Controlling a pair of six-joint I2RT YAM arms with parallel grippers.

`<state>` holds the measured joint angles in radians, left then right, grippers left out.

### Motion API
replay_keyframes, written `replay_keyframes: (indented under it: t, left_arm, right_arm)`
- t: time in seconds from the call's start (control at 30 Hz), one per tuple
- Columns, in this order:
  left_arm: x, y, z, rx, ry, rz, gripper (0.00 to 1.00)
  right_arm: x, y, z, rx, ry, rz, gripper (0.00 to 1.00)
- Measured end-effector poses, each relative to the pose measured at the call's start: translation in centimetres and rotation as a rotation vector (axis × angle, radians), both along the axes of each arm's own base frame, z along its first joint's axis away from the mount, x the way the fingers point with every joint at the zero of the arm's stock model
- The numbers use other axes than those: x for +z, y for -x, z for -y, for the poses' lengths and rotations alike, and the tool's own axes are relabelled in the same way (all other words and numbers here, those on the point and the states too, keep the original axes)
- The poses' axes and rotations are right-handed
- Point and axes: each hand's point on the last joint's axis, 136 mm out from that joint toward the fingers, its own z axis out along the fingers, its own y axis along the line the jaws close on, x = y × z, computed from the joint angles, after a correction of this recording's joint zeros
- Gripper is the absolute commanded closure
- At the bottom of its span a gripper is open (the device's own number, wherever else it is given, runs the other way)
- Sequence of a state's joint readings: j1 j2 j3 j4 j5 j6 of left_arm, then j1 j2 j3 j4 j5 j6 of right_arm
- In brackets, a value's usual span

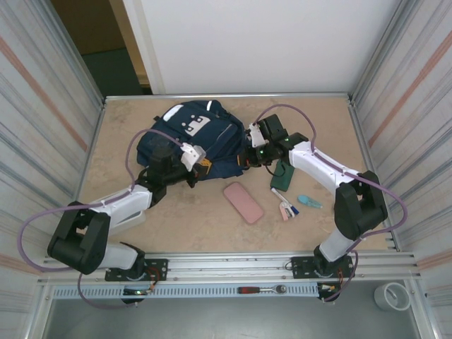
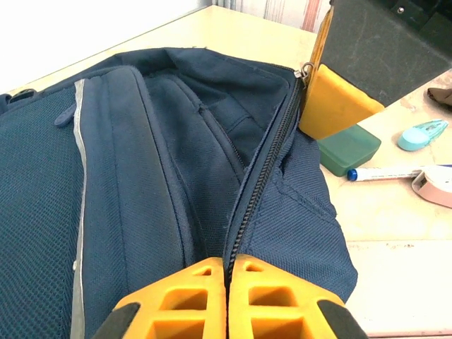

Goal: Pack books, pencil case, and school supplies into a backpack

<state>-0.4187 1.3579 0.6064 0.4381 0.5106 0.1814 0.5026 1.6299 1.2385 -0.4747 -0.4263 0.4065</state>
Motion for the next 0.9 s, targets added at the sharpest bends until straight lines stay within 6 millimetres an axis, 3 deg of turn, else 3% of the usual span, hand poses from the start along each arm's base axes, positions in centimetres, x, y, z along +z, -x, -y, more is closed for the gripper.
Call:
replay_keyframes:
  t: [0.03, 0.2, 0.3, 0.53, 0.73, 0.9]
  left_arm:
    - [0.0, 0.0, 0.0, 0.001, 0.003, -0.002, 0.96]
    - [-0.1, -0.3, -0.6, 0.027, 0.008, -0.024, 0.56]
    - [0.3, -0.5, -0.6, 0.027, 0.003, -0.035, 0.48]
    - [2.0, 0.2, 3.6, -0.098, -0.028, -0.011, 0.46]
    - [-0.1, 0.3, 4.6, -0.147, -0.046, -0.075, 0.51]
    - [-0.1, 0.7, 4.9, -0.182, -0.040, -0.087, 0.54]
  right_arm:
    - [0.1, 0.0, -0.1, 0.002, -0.003, 0.001, 1.00]
    - [0.1, 0.3, -0.2, 0.008, -0.010, -0.012, 1.00]
    - [0.1, 0.6, -0.4, 0.016, -0.013, -0.019, 1.00]
    - [0.5, 2.3, -2.2, 0.065, -0.042, -0.043, 1.00]
    - [0.7, 3.2, -3.2, 0.092, -0.050, -0.053, 1.00]
    - [0.6, 3.4, -3.3, 0.086, -0.052, -0.063, 1.00]
